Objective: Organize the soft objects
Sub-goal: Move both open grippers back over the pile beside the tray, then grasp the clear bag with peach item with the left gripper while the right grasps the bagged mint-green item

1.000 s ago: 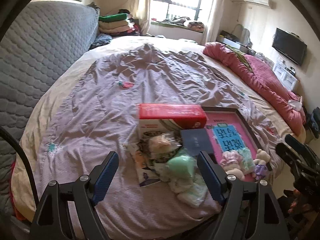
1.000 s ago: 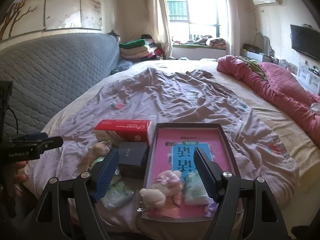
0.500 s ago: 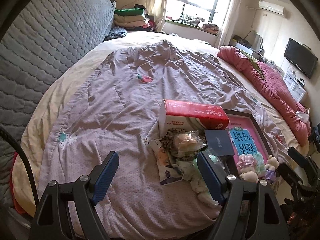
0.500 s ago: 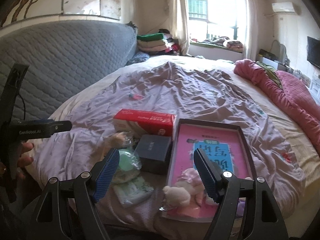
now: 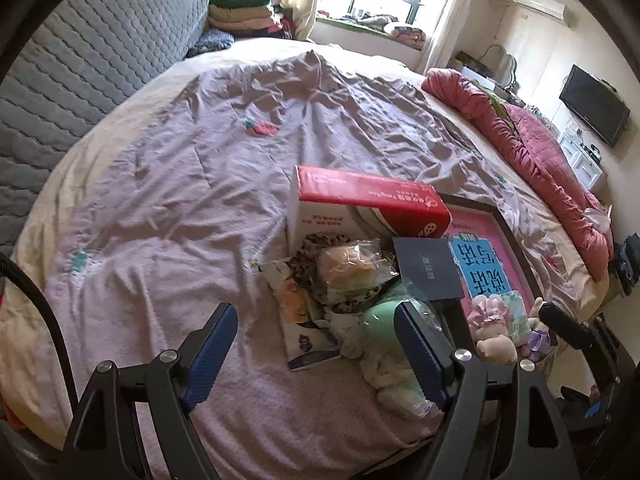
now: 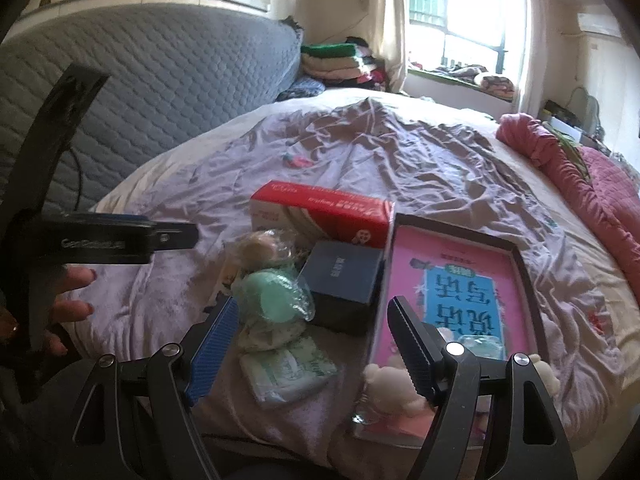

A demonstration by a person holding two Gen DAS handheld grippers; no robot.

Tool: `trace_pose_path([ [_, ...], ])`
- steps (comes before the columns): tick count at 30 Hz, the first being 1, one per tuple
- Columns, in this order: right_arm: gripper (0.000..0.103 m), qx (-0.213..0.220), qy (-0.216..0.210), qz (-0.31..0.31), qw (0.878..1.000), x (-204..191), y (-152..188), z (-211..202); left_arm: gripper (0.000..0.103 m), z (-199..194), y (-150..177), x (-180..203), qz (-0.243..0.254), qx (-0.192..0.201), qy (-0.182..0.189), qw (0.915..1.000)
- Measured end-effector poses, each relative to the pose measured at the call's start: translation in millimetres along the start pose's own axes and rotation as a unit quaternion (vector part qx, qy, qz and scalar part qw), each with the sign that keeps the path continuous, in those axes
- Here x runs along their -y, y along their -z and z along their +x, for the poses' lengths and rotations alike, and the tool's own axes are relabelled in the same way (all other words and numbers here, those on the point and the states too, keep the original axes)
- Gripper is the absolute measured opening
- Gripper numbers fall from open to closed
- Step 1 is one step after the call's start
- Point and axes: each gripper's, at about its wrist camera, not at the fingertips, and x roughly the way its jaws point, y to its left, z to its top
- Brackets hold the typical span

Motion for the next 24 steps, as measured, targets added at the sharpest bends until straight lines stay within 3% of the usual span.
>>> trace_pose_path([
  [6,0.078,-0.017,-0.006,-0.021,1.0,-9.4,2.3,24.4,0.08,29.4,-3.4,2.4,0.001,-0.029,0.015,0.9995],
  [24,0.078,-0.04,-0.028,-0.078,0.996,-22.9,3.6,80.0,0.079,81.9,-31.4,2.9,-0.033,-0.051,0.066,0.996],
])
